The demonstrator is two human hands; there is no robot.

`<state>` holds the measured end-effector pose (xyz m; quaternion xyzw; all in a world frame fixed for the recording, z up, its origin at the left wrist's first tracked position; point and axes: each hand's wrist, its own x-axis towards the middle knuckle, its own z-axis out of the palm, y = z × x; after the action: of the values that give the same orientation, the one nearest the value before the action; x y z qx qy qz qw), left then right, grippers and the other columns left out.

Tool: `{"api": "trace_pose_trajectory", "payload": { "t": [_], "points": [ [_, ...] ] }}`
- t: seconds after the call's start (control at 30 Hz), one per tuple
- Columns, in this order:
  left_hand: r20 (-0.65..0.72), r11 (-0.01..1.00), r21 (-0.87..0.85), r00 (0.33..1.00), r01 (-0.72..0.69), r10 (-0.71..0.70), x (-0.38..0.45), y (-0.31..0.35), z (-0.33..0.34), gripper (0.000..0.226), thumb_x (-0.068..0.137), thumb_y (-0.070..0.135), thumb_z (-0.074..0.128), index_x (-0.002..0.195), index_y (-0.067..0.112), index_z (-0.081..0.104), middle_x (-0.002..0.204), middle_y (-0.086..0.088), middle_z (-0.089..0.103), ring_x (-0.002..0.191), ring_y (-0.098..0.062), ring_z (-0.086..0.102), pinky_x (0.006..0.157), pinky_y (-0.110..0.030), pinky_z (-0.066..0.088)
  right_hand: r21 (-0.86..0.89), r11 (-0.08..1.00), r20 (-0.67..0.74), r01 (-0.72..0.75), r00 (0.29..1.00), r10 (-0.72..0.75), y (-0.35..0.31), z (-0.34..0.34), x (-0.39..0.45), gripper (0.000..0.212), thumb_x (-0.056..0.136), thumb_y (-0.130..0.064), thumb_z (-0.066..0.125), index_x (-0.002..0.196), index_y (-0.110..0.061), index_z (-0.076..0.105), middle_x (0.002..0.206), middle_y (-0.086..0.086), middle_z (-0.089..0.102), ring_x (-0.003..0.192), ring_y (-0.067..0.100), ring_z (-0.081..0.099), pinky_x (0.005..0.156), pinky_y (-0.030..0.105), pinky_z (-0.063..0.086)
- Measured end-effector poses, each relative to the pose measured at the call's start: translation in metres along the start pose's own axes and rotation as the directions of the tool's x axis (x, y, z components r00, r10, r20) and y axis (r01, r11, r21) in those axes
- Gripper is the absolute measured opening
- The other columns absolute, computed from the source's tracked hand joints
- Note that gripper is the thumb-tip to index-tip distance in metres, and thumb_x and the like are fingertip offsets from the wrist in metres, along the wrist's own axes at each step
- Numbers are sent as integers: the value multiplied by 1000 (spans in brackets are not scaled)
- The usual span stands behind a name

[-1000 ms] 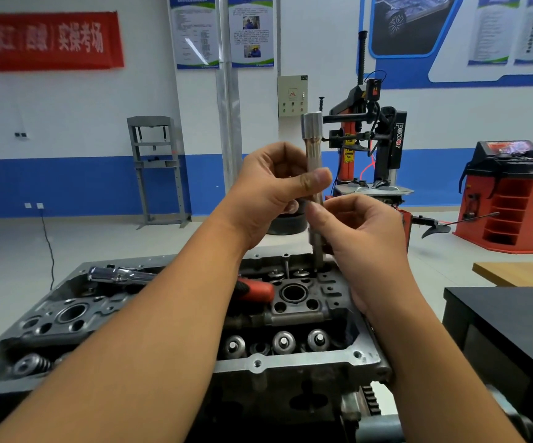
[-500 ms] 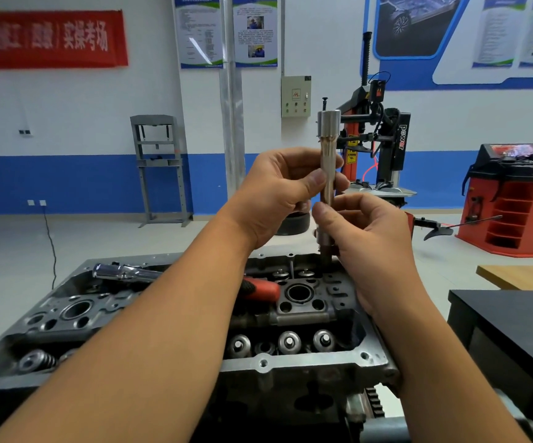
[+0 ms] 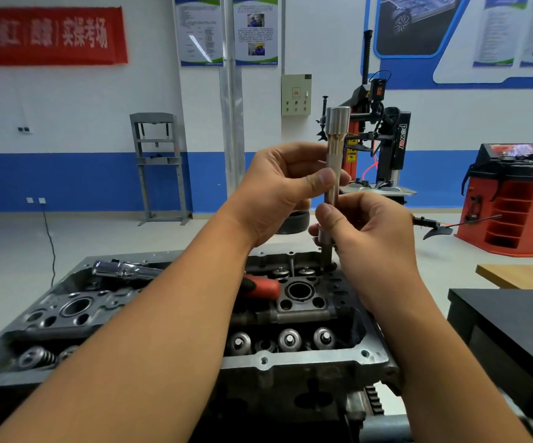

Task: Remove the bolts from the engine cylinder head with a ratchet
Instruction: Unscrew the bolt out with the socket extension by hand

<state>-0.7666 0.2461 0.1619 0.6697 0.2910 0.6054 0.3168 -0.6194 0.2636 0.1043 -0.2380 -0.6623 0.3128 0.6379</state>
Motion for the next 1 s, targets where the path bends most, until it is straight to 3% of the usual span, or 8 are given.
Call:
{"api": "trace_pose_trajectory", "payload": {
  "t": [0.17,0.4,0.47,0.57,0.63,0.8,0.9,1.0],
  "points": [
    [106,998,-41,993,48,-43,2,-3,0,21,104,16,57,120,14,68,97,-3,78,77,-17,64,63,-31,40,35,999,49,13,999,-14,0,2,1,8,89,-26,65,91,-28,73,82,-1,77,73,23,76,73,54,64],
    [86,1000,-9,996,20,-19,3,-5,-2,18,100,17,57,105,12,74,90,-7,76,93,-42,52,75,-54,37,46,998,-19,-34,999,35,-3,2,0,7,79,-35,79,81,-29,76,76,-1,77,70,25,76,73,55,63],
    [92,1000,-9,996,1,0,3,-6,-2,18,101,13,56,107,9,73,90,-8,76,91,-43,59,79,-63,45,-97,995,-88,-27,996,18,-5,1,-2,26,69,-46,90,79,-28,74,71,-7,75,66,17,75,70,47,63],
    [88,1000,-5,996,2,-2,4,-6,-2,20,104,12,56,105,12,76,90,-9,76,84,-69,50,73,-78,37,-267,963,-168,-33,986,-13,-8,0,-5,36,65,-47,95,73,-26,67,65,-7,72,62,12,72,65,40,60],
    [68,1000,14,998,4,-5,5,-6,-3,18,105,12,58,105,13,76,90,-8,77,74,-73,41,62,-60,35,-290,957,-161,-20,987,-28,-9,0,-4,31,72,-41,93,72,-24,67,65,-5,71,64,15,72,66,41,60],
    [17,998,49,1000,-25,24,3,-3,-3,14,93,20,70,101,8,72,87,-9,77,60,-23,45,53,-29,35,-223,975,-29,15,999,-23,-4,1,0,12,92,-27,78,82,-25,72,70,-2,75,70,19,75,72,48,62],
    [-61,998,50,998,-32,35,2,-3,0,22,79,23,77,95,9,70,84,-12,73,70,-23,59,52,-22,41,-72,997,66,-38,997,43,-2,1,1,18,101,-22,63,87,-26,73,77,-1,77,76,21,77,77,55,63],
    [-52,998,55,999,-9,12,2,-4,1,12,92,17,71,99,8,69,83,-12,67,66,-18,54,54,-24,43,40,995,83,-91,993,88,-2,2,2,18,93,-34,60,87,-26,76,78,3,78,79,26,77,78,61,61]
  ]
}}
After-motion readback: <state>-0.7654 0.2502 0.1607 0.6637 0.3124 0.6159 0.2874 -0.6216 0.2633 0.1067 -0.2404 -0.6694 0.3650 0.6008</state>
